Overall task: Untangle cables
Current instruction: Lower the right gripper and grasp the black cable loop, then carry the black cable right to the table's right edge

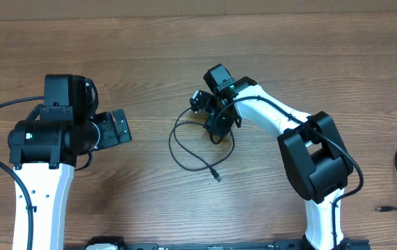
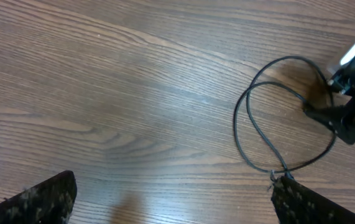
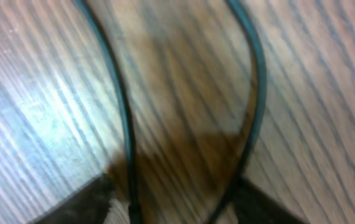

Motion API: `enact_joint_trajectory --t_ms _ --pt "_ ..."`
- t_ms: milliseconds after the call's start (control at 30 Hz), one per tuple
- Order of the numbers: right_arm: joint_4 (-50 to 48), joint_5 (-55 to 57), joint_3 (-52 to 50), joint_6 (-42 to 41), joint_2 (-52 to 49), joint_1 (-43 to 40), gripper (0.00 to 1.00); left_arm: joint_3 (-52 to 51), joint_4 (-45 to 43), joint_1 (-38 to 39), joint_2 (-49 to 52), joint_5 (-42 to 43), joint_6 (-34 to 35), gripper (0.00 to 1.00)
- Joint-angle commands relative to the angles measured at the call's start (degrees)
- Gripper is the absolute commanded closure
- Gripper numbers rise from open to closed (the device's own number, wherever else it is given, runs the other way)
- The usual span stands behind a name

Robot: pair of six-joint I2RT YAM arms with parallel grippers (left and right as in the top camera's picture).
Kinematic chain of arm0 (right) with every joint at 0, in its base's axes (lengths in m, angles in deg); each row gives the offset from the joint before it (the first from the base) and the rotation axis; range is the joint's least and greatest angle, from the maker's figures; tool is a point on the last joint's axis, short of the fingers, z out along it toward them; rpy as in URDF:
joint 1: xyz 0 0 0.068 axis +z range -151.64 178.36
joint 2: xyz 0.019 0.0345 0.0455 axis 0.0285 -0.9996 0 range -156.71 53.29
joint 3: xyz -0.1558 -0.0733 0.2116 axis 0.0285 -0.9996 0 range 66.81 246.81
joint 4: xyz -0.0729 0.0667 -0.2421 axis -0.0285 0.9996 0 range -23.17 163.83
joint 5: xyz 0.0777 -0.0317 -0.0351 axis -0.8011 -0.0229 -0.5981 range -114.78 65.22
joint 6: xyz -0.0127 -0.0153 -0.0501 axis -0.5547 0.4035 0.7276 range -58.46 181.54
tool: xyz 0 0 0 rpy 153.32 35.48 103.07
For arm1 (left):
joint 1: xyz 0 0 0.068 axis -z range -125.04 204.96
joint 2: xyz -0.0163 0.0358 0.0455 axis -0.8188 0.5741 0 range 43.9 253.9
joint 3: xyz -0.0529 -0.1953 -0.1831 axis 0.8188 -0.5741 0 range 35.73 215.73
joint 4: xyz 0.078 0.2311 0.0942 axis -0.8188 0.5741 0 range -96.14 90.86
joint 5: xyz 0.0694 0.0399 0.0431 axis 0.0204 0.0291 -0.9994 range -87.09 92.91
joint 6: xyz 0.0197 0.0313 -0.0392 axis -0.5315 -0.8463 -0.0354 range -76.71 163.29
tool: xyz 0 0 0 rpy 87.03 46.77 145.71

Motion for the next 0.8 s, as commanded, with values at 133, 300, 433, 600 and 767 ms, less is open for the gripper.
enact_joint_trajectory --t_ms 133,300,433,600,767 --pt "-0.11 2.12 -0.81 0.26 -3.48 0.09 0.68 0.15 -0.09 -0.28 0.15 0.17 -1.07 0.01" --pt "-0.81 2.14 -0.81 0.26 -3.56 -1.29 0.79 0.15 -0.09 -0.28 0.15 0.17 -1.07 0.0" --pt "-1.36 2.14 -0.81 0.22 -3.67 -3.85 0.85 0.15 -0.09 -0.28 0.15 0.2 -1.09 0.01" --pt "-1.46 2.12 -0.81 0.02 -4.22 -9.18 0.94 0.15 -0.09 -0.28 0.15 0.17 -1.07 0.0" --pt "-2.56 2.12 -0.81 -0.46 -4.85 -16.83 0.96 0.15 -0.09 -0.28 0.15 0.17 -1.07 0.0"
